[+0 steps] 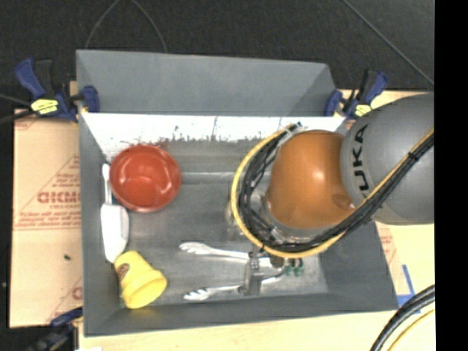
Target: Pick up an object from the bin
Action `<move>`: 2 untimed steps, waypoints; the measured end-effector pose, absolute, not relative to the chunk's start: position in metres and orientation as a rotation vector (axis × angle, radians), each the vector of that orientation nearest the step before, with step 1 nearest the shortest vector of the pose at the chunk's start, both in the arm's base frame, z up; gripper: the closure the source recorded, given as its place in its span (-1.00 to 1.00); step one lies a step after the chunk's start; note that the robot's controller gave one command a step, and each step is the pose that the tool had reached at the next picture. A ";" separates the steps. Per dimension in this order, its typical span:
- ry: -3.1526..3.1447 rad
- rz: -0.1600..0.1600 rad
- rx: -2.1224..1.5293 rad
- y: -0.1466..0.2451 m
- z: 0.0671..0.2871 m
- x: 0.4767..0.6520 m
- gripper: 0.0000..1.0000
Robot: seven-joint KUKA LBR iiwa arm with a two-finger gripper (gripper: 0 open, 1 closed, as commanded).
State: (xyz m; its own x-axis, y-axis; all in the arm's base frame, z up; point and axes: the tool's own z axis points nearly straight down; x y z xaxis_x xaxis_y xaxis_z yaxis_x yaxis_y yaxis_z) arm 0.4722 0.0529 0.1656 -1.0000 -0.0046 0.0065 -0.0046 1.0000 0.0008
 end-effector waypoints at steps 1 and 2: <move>-3.143 -0.002 0.001 0.053 0.169 0.474 -1.00; -3.145 -0.001 0.046 -0.006 0.071 0.531 -1.00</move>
Offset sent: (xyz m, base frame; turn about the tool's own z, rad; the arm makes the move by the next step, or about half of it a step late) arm 0.0575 -0.0571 -0.0956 -0.0274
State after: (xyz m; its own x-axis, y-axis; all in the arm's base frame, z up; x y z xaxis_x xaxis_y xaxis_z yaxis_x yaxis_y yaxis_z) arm 0.5309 -0.0057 0.0709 -0.9996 -0.0293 -0.0042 -0.0293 0.9996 0.0008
